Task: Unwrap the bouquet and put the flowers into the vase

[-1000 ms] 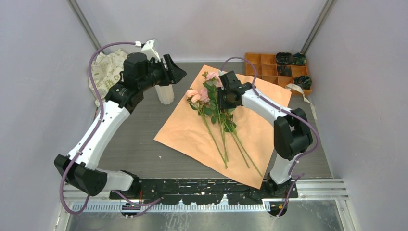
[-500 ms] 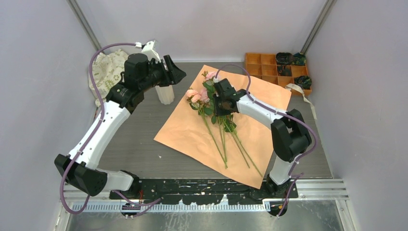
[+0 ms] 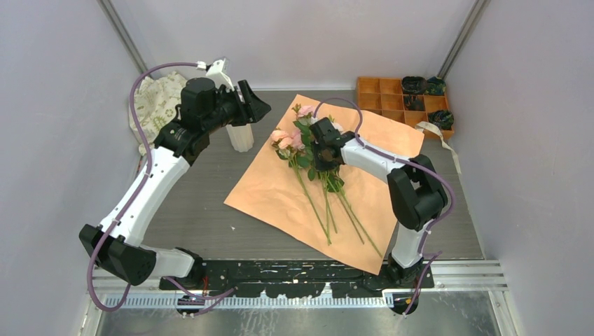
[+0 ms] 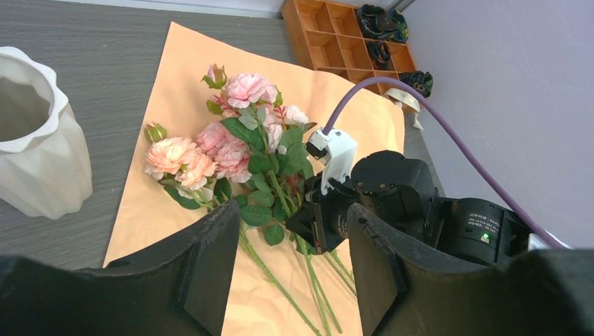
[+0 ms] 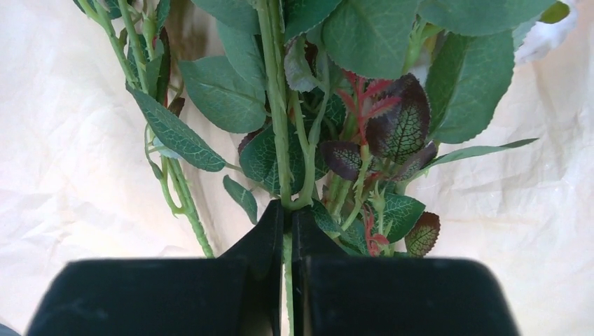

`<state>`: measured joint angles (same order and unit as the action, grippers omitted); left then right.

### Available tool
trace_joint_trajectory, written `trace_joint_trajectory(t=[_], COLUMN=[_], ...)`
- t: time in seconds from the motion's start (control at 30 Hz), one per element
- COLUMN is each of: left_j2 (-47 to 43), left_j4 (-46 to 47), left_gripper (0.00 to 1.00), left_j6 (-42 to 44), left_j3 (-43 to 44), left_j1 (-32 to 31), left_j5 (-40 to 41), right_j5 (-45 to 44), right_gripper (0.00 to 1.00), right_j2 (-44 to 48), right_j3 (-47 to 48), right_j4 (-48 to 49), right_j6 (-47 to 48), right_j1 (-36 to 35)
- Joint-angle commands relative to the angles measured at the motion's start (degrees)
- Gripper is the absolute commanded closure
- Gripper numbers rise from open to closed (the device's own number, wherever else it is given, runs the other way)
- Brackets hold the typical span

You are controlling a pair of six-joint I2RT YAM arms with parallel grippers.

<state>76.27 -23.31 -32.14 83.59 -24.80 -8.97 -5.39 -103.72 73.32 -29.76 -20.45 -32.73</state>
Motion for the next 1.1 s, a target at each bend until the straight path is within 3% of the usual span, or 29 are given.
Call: trace_joint_trajectory(t=[0.0,0.33,0.5,0.63,0.77,1.07], left_j2=[-1.0,-0.5,0.9,3.7,6.5,9.6], left_j4=[2.9,7.6,18.8,32.2,38.3,38.0], left_gripper=[0.41,0.41,0.37,0.31,0.29,0.28], left_j6=[0.1,-1.7,-4.0,-7.1,-7.0,-1.4], left_j3=[1.3,1.7,0.5,-0.7,0.6,3.6], left_j1=[-0.3,-0.4,-0.4,-0.8,-2.6,-8.1], left_j5=[-0.8,-7.5,-19.9,-29.4,-33.9,-33.1], right_j5=[-2.7,-0.6,4.5,11.5,17.0,26.7], right_gripper=[0.99,0.99,0.99,0.99,0.99,0.99], right_j2=[3.3,24.2,32.0,34.4,34.6,32.6], right_j3=[1.5,3.7,4.3,6.2,7.5,8.8], right_j4=[0.4,-1.4,-0.1,0.9,2.3,8.9], right_j6=[-0.2,0.3,1.1,0.5,-1.0,-5.9], right_j1=[-0.3,-2.2,-2.2,-2.2,-2.2,-2.3])
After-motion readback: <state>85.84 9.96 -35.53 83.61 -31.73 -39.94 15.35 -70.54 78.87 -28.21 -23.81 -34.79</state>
